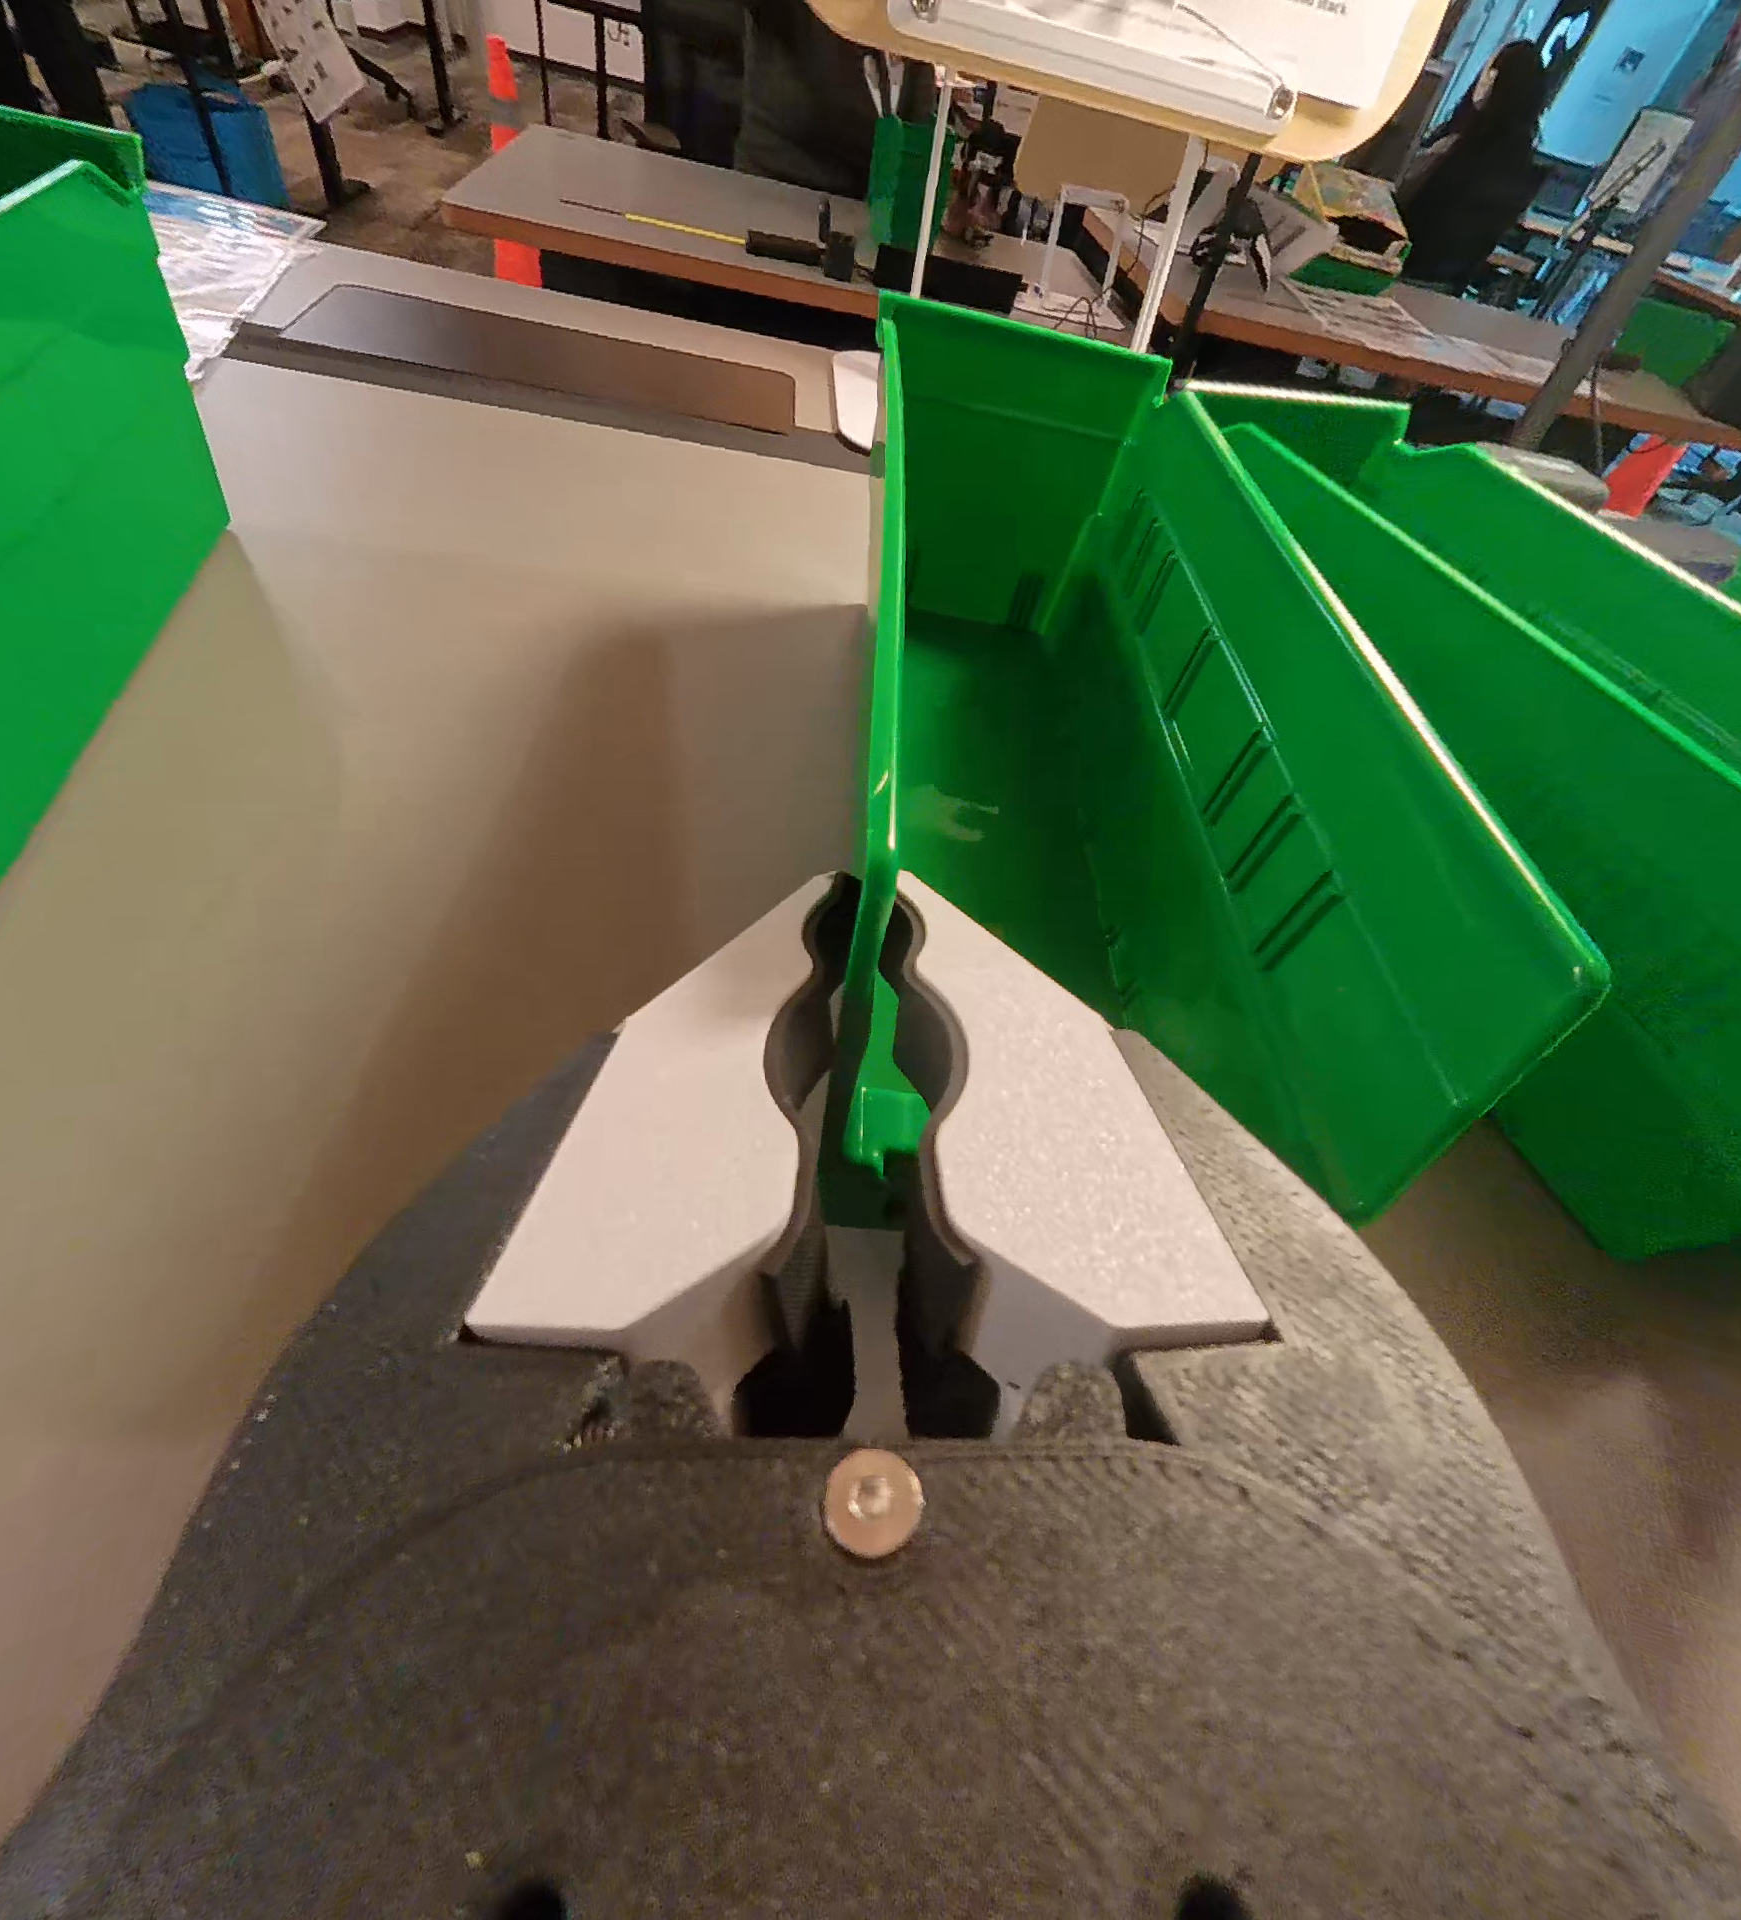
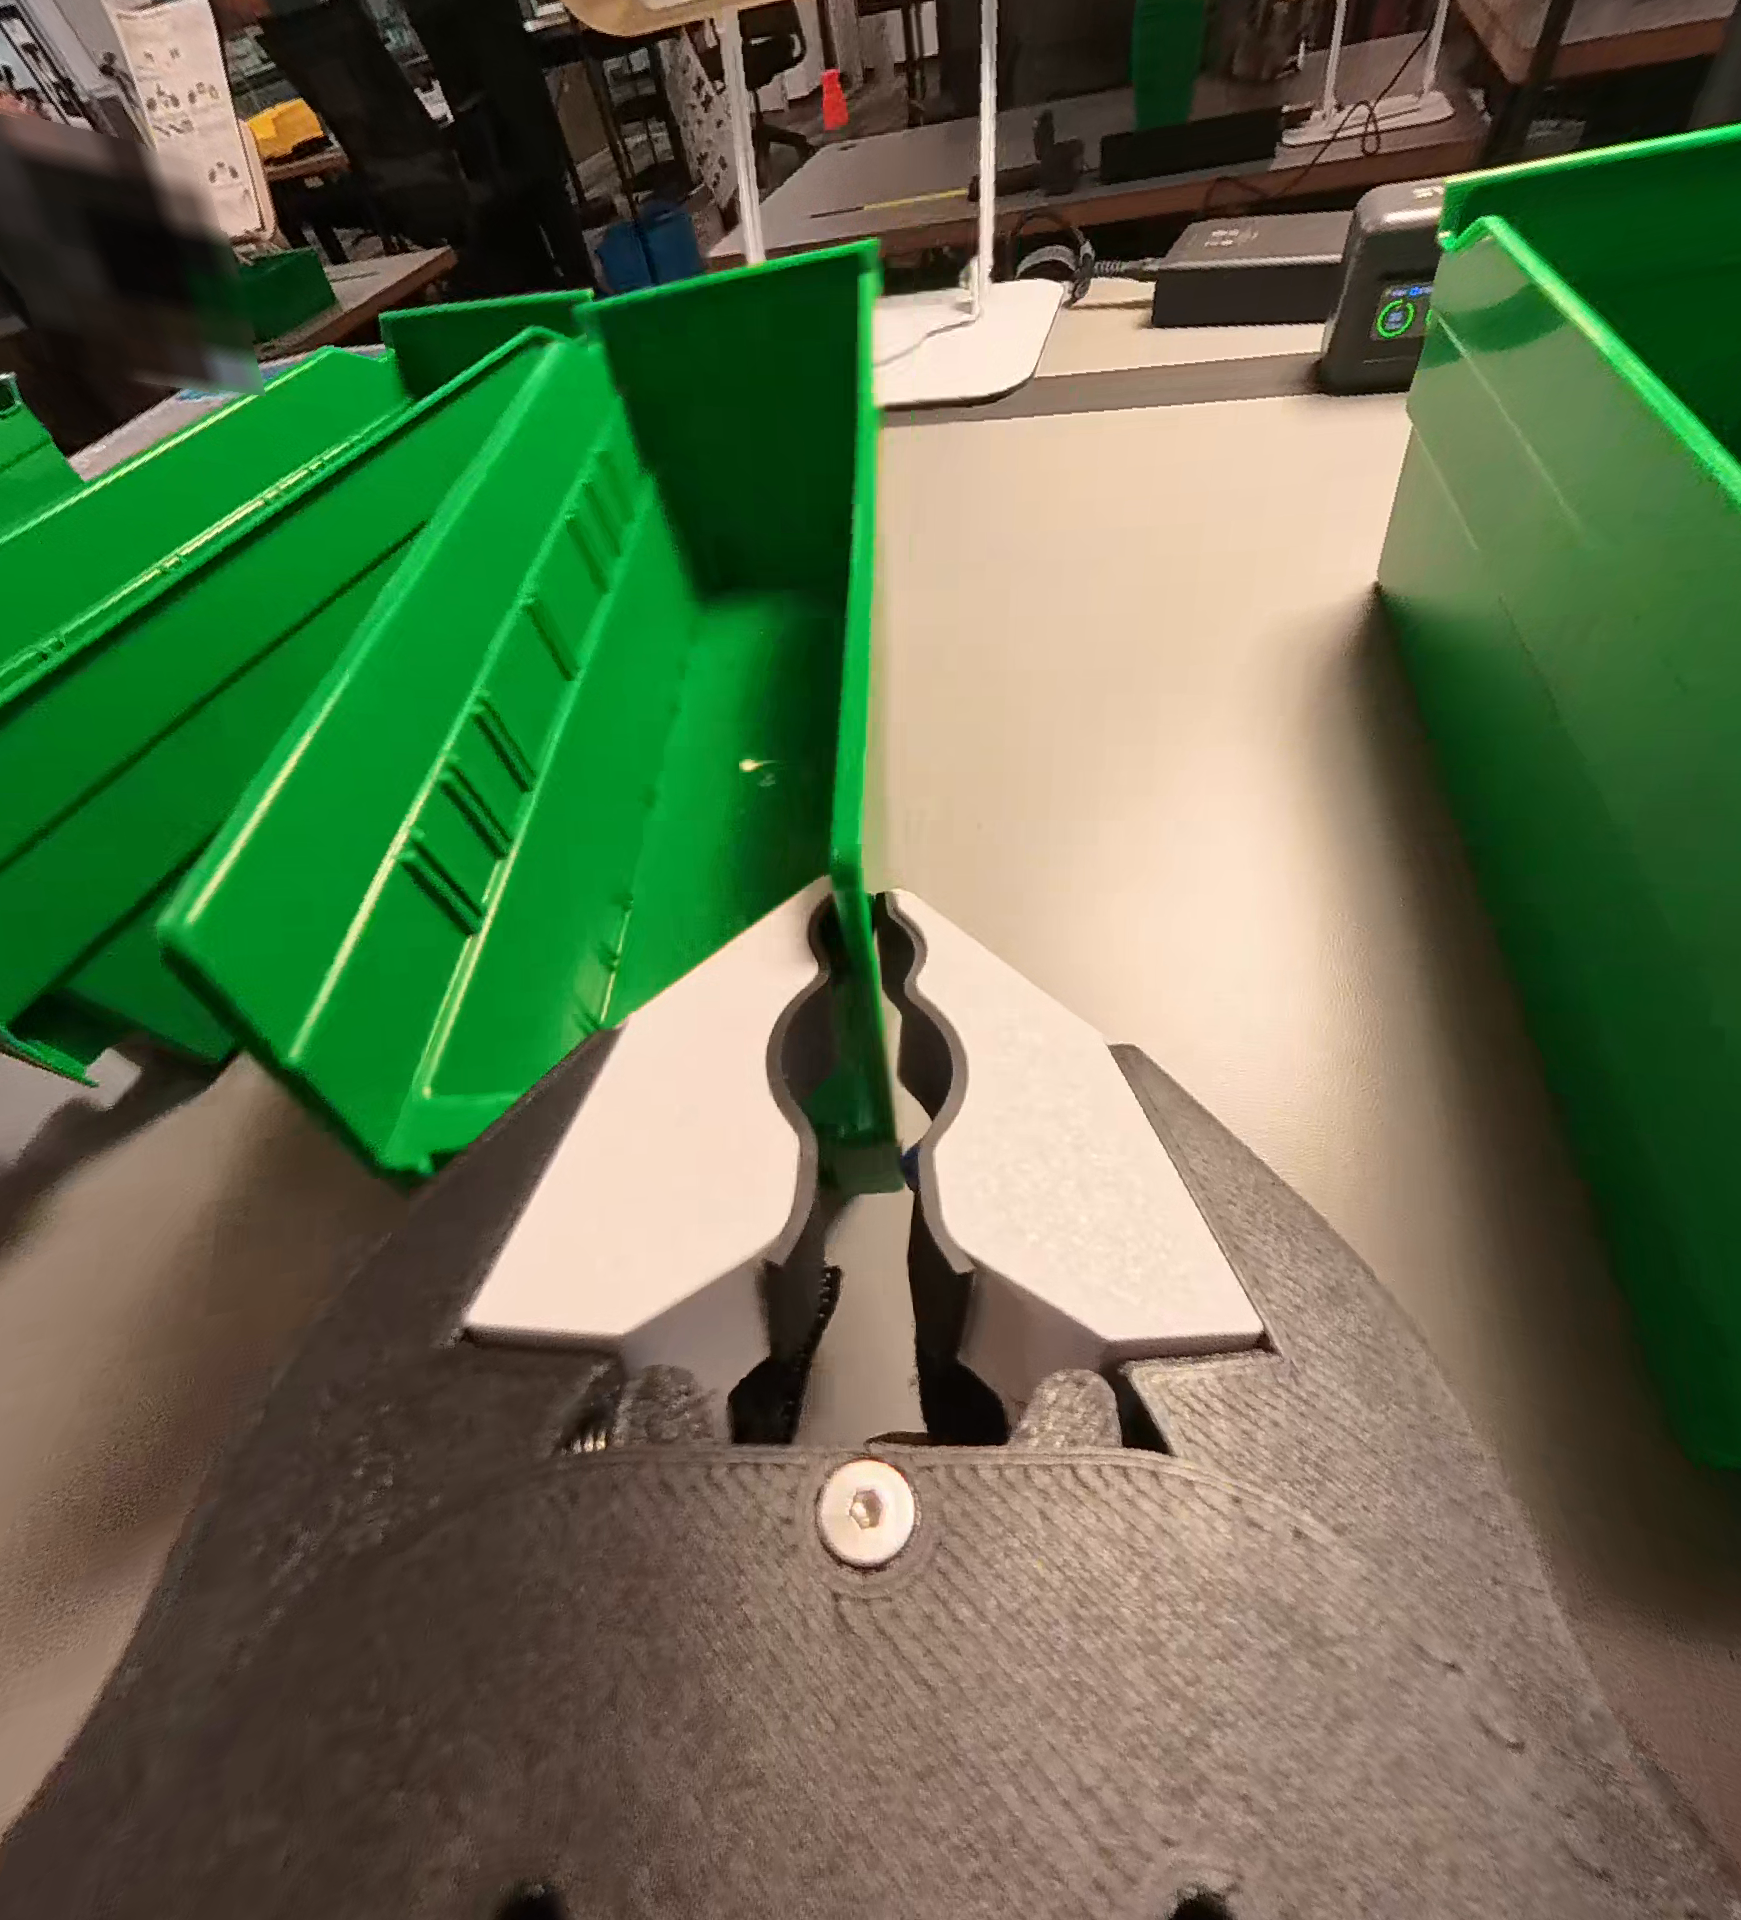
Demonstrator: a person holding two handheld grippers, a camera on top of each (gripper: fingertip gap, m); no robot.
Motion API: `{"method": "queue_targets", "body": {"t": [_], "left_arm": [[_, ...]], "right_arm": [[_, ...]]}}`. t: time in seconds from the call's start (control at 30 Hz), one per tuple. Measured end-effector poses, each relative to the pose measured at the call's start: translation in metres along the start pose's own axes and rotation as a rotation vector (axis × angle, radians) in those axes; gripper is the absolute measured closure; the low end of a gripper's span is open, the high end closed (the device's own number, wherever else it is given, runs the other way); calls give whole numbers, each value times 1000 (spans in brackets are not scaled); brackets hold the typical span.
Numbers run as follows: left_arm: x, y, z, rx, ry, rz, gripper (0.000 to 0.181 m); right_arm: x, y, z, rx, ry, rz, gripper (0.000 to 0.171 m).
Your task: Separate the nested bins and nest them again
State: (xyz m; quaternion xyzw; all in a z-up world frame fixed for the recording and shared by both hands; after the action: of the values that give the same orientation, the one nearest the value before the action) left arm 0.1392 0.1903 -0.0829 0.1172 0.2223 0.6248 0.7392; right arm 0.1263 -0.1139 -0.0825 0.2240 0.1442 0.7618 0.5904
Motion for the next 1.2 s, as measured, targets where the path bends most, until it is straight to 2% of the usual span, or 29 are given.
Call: {"method": "queue_targets", "body": {"t": [0.3, 0.37, 0.43, 0.5, 0.53, 0.6, 0.8, 1.07, 1.2], "left_arm": [[3, 3, 0, -33, 59, 33, 177], [1, 8, 1, -64, 59, -4, 169], [0, 14, 1, -94, 53, -40, 150], [4, 21, 0, -107, 49, -64, 143], [7, 24, -1, -109, 47, -76, 141], [12, 29, -3, -97, 39, -90, 142], [18, 34, -7, -66, 18, -118, 143], [15, 37, -9, -59, -17, -130, 146], [15, 38, -9, -59, -22, -138, 147]], "right_arm": [[-3, 5, -2, -20, -48, -45, 169], [2, 7, -3, -27, -61, 8, 166], [6, 10, -5, -31, -78, 58, 150], [6, 14, -9, -17, -80, 78, 134], [6, 17, -11, -8, -70, 85, 133], [7, 20, -15, 19, -42, 115, 135], [13, 26, -22, 70, 38, 122, 157], [30, 28, -31, 111, 86, 120, 163], [25, 23, -26, 99, 105, 25, 170]]}}
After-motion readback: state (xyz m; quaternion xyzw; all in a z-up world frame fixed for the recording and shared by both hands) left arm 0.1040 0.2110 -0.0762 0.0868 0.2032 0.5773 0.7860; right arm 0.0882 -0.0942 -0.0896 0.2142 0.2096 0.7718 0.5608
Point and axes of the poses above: each gripper's, where its closed fingertips meet, y back along the fingers, z out of its top, x = y × z across the jaws, the point moved 7 cm from there along y, back along the fingers, and after that the axes turned 9 degrees about x, right-handed, at the moved point
